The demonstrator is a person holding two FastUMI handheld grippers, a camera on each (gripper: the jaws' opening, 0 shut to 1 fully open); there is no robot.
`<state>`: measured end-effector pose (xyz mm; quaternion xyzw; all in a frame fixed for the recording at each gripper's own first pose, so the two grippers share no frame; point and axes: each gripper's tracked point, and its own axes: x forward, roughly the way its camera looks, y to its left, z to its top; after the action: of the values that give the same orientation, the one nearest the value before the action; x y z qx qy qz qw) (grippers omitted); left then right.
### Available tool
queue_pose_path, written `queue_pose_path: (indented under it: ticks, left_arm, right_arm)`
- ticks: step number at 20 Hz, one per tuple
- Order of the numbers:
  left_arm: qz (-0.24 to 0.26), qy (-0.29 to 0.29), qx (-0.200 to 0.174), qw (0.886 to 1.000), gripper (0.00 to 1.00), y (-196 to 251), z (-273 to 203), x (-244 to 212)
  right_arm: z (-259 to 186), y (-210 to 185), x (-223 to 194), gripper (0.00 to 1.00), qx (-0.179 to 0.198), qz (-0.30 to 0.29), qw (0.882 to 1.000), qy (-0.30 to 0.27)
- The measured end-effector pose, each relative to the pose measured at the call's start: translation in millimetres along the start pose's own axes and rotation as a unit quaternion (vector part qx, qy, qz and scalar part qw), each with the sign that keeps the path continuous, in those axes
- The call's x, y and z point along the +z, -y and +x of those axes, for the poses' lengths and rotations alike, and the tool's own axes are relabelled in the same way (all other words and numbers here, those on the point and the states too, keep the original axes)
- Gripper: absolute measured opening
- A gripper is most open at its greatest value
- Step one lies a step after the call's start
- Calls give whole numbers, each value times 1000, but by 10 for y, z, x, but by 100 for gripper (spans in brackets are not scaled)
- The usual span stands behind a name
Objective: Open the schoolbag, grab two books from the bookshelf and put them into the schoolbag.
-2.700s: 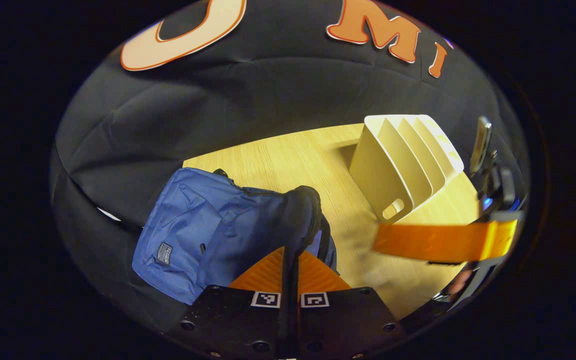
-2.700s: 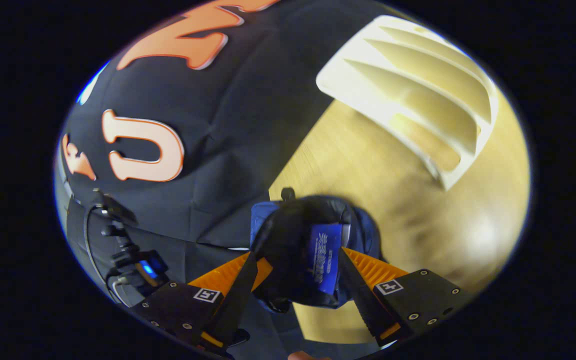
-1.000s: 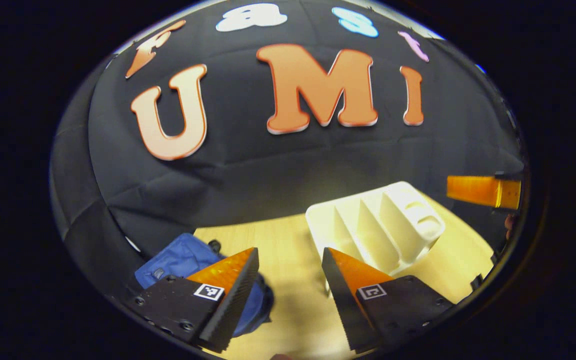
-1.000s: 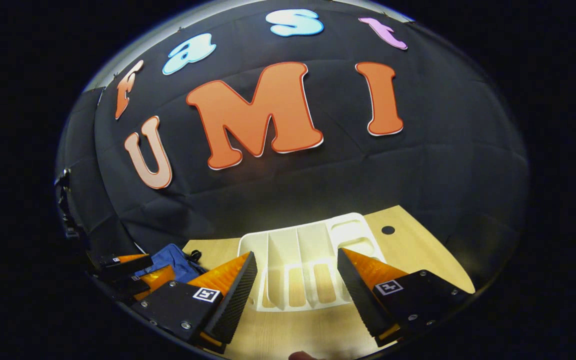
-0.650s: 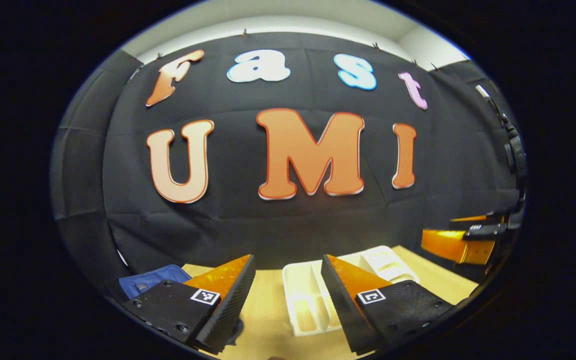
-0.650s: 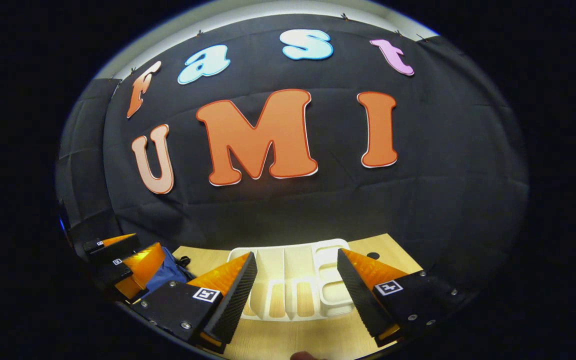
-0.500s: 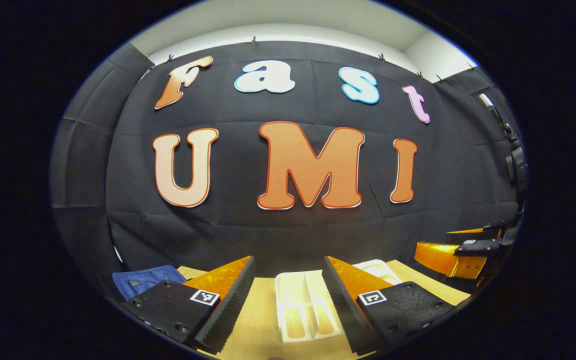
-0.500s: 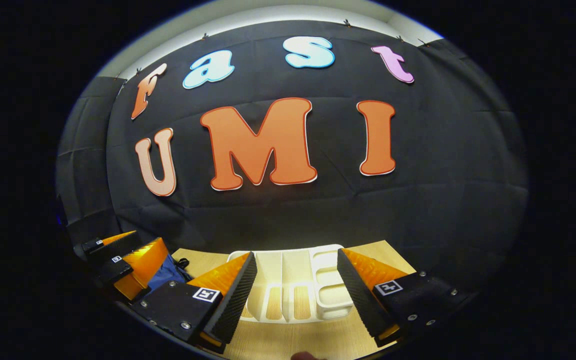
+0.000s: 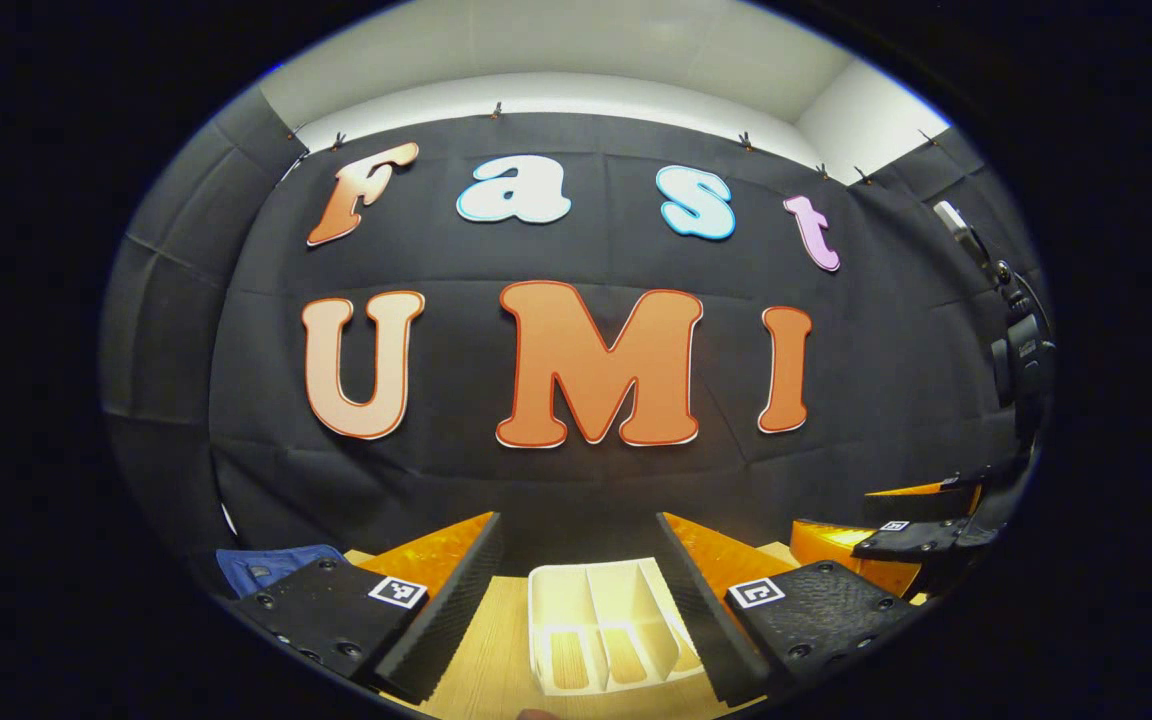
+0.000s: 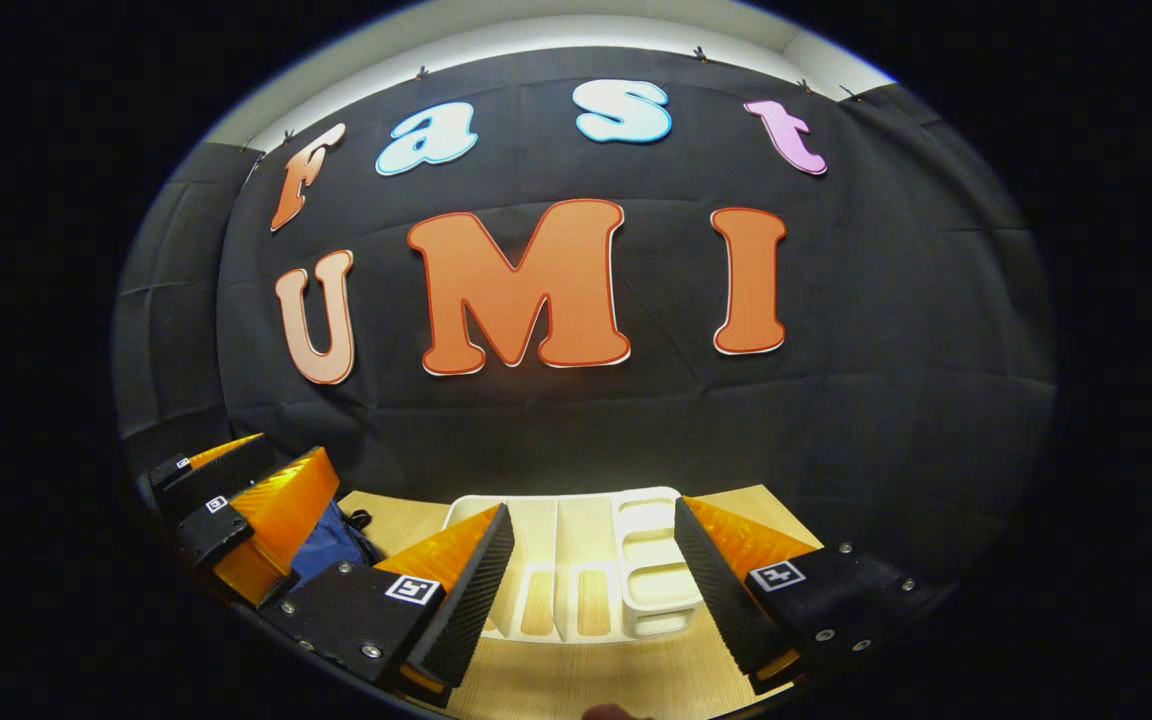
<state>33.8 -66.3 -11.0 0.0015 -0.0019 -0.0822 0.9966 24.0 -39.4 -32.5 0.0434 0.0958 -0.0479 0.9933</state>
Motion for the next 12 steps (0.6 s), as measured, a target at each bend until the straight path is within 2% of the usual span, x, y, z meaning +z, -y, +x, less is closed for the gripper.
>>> queue_pose_path:
  ticks: [6,12]
  left_arm:
    - [6,-11,11,1000,94,-11,-19,-59]
    - [3,-7,-2,1000,94,42,-18,-59]
  right_arm:
    - [-31,-17,10,96,-3,-21,1000,17]
    - [-52,-41,-30,96,-6,-34,999,11]
